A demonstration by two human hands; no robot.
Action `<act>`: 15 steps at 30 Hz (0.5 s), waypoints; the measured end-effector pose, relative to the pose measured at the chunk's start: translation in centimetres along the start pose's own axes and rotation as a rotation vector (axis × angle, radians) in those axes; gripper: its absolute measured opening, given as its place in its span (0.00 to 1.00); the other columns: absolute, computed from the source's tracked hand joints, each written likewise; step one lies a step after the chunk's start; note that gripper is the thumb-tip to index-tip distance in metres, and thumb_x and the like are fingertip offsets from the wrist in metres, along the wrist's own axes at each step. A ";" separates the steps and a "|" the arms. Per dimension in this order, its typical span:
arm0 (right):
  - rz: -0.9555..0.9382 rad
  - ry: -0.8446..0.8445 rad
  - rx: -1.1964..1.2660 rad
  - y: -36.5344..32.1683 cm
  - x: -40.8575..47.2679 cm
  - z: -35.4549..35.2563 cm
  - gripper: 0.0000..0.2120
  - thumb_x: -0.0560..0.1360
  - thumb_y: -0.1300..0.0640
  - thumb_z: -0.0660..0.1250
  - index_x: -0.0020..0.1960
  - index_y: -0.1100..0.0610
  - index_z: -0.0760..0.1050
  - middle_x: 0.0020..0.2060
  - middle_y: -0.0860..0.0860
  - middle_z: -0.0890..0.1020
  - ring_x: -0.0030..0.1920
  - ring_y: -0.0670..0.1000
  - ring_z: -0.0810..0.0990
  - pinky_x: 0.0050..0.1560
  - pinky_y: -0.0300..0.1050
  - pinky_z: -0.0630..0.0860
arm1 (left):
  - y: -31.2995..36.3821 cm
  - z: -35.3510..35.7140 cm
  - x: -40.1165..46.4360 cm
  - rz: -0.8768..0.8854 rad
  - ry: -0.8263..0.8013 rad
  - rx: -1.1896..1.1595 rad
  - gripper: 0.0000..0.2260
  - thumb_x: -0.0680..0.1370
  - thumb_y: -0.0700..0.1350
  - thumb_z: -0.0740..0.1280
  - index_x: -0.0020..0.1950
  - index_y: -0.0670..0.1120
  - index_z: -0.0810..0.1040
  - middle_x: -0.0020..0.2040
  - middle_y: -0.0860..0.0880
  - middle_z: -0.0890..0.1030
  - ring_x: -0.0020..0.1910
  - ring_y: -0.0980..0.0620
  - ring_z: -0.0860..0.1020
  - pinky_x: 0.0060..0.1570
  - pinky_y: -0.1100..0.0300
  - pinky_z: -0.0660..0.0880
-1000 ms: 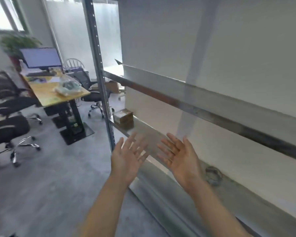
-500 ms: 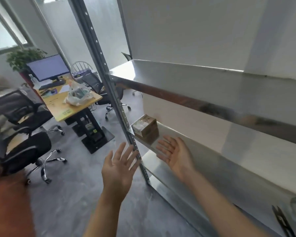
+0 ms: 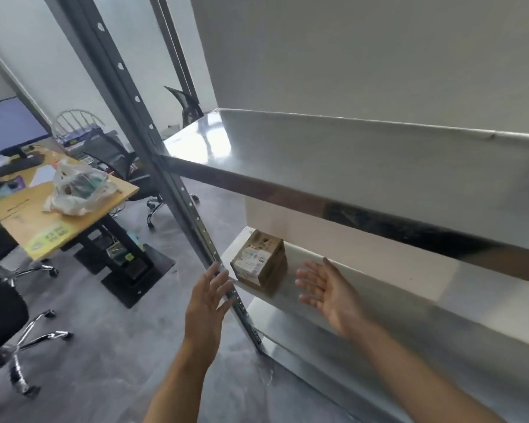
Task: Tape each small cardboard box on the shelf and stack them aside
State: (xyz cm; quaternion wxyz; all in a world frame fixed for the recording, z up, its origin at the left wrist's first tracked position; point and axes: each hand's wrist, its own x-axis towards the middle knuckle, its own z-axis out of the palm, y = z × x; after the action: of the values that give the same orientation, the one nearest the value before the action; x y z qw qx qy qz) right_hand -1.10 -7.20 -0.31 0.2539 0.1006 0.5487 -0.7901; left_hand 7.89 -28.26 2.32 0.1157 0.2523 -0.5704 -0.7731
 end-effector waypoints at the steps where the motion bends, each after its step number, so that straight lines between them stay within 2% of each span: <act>1: -0.012 0.024 -0.026 0.3 0.5 0.5 0.18 0.84 0.44 0.52 0.56 0.50 0.79 0.58 0.53 0.83 0.58 0.54 0.81 0.59 0.55 0.76 | 0.0 -0.2 1.5 -0.007 -0.033 0.008 0.26 0.77 0.62 0.61 0.72 0.52 0.74 0.69 0.47 0.78 0.69 0.45 0.75 0.71 0.43 0.68; 4: -0.032 0.108 -0.094 1.4 2.2 2.1 0.19 0.83 0.42 0.51 0.60 0.48 0.77 0.59 0.52 0.82 0.59 0.52 0.81 0.55 0.50 0.77 | 0.3 -0.6 5.8 -0.028 -0.136 0.032 0.24 0.79 0.60 0.62 0.72 0.52 0.73 0.69 0.48 0.77 0.68 0.49 0.75 0.69 0.47 0.69; 7: -0.037 0.162 -0.139 2.5 4.0 3.8 0.23 0.84 0.41 0.50 0.69 0.52 0.74 0.61 0.51 0.80 0.60 0.51 0.80 0.57 0.51 0.77 | 0.4 -1.3 9.4 -0.043 -0.194 0.086 0.25 0.77 0.61 0.60 0.71 0.54 0.73 0.70 0.50 0.76 0.69 0.51 0.74 0.66 0.51 0.69; 10: -0.062 0.191 -0.238 3.0 5.3 5.4 0.24 0.85 0.42 0.48 0.72 0.53 0.71 0.63 0.51 0.80 0.61 0.50 0.79 0.62 0.51 0.77 | 0.3 -2.0 12.6 -0.058 -0.215 0.121 0.17 0.85 0.55 0.55 0.71 0.53 0.72 0.71 0.48 0.75 0.70 0.49 0.72 0.70 0.47 0.68; 13: -0.089 0.245 -0.278 3.3 6.6 6.8 0.25 0.85 0.43 0.48 0.73 0.54 0.70 0.62 0.52 0.80 0.61 0.51 0.79 0.63 0.53 0.77 | 0.0 -2.6 15.2 -0.075 -0.247 0.173 0.17 0.86 0.53 0.52 0.71 0.53 0.71 0.71 0.48 0.74 0.70 0.48 0.72 0.73 0.43 0.66; 15: -0.110 0.275 -0.285 3.5 7.5 7.2 0.26 0.85 0.42 0.48 0.74 0.54 0.70 0.65 0.52 0.79 0.63 0.50 0.78 0.64 0.53 0.76 | -0.5 -3.0 16.7 -0.074 -0.269 0.206 0.18 0.86 0.53 0.50 0.73 0.52 0.70 0.72 0.49 0.74 0.71 0.49 0.71 0.74 0.44 0.65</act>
State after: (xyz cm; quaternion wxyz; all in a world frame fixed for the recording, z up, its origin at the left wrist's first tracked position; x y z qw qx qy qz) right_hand -4.84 -16.96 -3.78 0.1449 0.1405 0.6891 -0.6961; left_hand -4.57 -38.37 -3.10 -0.0169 0.1780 -0.6471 -0.7412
